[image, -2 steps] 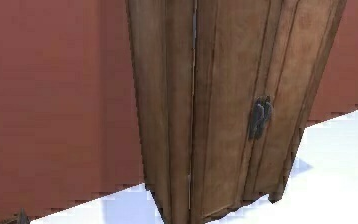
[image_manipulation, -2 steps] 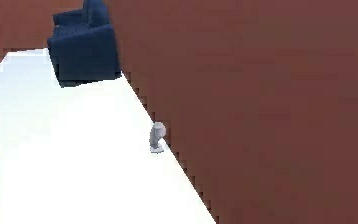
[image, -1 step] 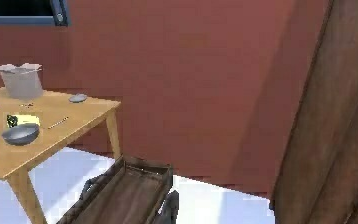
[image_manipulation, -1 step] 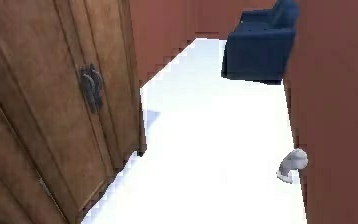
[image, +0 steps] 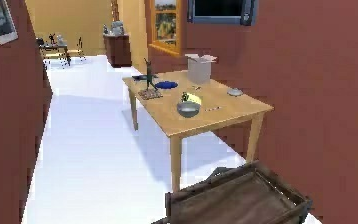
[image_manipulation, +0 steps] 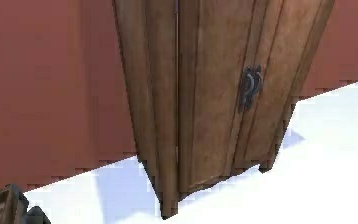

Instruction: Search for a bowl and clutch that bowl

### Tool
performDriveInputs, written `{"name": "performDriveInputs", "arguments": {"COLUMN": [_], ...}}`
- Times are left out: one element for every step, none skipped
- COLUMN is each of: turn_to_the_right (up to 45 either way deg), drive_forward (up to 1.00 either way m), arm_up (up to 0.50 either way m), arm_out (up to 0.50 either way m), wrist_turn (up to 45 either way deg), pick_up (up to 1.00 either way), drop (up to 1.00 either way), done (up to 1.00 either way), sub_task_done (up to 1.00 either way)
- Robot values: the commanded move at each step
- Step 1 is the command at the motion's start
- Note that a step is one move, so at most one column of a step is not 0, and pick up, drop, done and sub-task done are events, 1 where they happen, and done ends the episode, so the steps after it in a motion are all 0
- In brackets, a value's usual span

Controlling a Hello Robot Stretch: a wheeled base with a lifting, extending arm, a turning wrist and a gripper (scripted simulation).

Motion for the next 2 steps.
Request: {"name": "performDriveInputs", "arguments": {"turn_to_the_right": [-45.0,-27.0], "drive_forward": [0.0,0.0], "arm_up": [0.0,0.0], "arm_out": [0.0,0.0], "wrist_turn": [0.0,0.0], "pick_up": [0.0,0.0], "drop": [0.0,0.0], "done": [0.0,0.0], "sub_task_done": [0.0,0.0]}}
